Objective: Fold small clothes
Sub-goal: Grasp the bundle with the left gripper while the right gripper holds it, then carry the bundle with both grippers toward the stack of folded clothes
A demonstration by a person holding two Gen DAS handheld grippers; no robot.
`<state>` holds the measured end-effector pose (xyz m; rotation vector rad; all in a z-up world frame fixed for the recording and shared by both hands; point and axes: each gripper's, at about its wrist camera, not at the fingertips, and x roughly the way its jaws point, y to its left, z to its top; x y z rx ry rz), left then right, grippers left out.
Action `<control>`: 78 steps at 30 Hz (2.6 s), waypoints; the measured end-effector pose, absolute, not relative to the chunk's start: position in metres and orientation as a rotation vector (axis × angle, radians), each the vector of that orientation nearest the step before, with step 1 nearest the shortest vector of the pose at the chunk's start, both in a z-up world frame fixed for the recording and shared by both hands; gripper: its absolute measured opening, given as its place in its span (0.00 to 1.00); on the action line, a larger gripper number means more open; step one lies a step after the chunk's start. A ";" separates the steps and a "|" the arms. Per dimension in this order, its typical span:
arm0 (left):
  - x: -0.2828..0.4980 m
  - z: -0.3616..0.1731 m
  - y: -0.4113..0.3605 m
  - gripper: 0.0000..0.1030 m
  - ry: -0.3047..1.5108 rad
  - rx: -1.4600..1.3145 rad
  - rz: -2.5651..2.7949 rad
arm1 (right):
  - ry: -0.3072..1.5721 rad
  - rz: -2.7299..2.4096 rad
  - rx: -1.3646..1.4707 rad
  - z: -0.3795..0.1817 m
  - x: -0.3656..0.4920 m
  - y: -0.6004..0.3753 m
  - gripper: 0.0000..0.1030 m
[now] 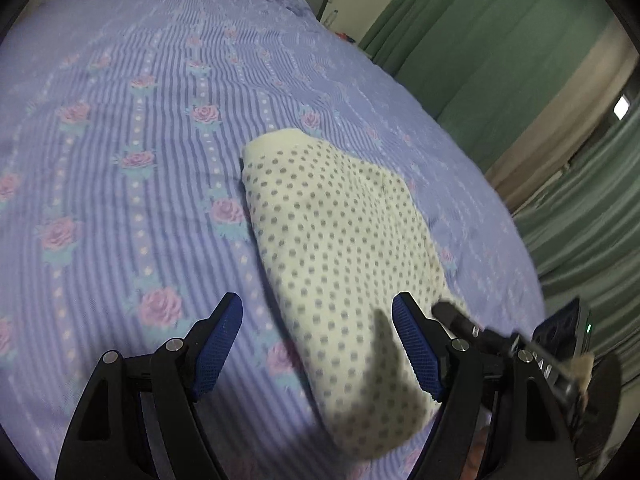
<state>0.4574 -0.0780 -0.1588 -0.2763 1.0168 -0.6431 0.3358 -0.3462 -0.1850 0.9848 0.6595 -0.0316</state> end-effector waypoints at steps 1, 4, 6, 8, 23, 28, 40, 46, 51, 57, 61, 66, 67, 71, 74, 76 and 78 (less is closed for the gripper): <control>0.461 -0.160 -0.078 0.74 1.020 -0.293 -0.647 | 0.660 -0.030 0.979 -0.185 0.336 -0.346 0.32; 0.474 -0.165 -0.083 0.70 1.032 -0.322 -0.662 | 0.664 -0.032 0.967 -0.184 0.338 -0.345 0.32; 0.481 -0.168 -0.089 0.66 1.039 -0.322 -0.672 | 0.667 -0.034 0.959 -0.183 0.339 -0.344 0.32; 0.485 -0.171 -0.096 0.60 1.041 -0.310 -0.674 | 0.671 -0.041 0.946 -0.181 0.341 -0.342 0.32; 0.475 -0.149 -0.101 0.20 0.971 -0.230 -0.687 | 0.687 -0.058 0.912 -0.168 0.341 -0.333 0.30; 0.455 -0.117 -0.113 0.19 0.883 -0.087 -0.681 | 0.679 -0.053 0.878 -0.155 0.336 -0.330 0.28; 0.385 -0.045 -0.089 0.19 0.716 0.062 -0.647 | 0.590 0.003 0.737 -0.081 0.293 -0.308 0.27; 0.339 -0.005 -0.067 0.19 0.628 0.102 -0.592 | 0.550 0.067 0.684 -0.047 0.266 -0.286 0.27; 0.303 0.024 -0.032 0.19 0.569 0.102 -0.541 | 0.514 0.130 0.646 -0.023 0.241 -0.260 0.27; 0.266 0.056 0.021 0.19 0.519 0.059 -0.499 | 0.472 0.200 0.594 0.007 0.218 -0.217 0.27; 0.249 0.072 0.063 0.19 0.485 0.061 -0.459 | 0.451 0.253 0.569 0.022 0.208 -0.182 0.27; 0.237 0.089 0.112 0.19 0.458 0.073 -0.401 | 0.436 0.321 0.525 0.037 0.204 -0.130 0.27; 0.234 0.092 0.122 0.19 0.455 0.078 -0.388 | 0.437 0.333 0.517 0.039 0.204 -0.121 0.27; 0.229 0.102 0.169 0.19 0.457 0.102 -0.338 | 0.440 0.392 0.489 0.047 0.208 -0.078 0.27; 0.232 0.106 0.206 0.19 0.478 0.107 -0.305 | 0.450 0.445 0.470 0.052 0.216 -0.044 0.27; 0.235 0.110 0.234 0.19 0.490 0.117 -0.274 | 0.458 0.479 0.451 0.052 0.224 -0.016 0.27; 0.237 0.112 0.255 0.19 0.492 0.130 -0.248 | 0.467 0.520 0.443 0.052 0.232 0.010 0.27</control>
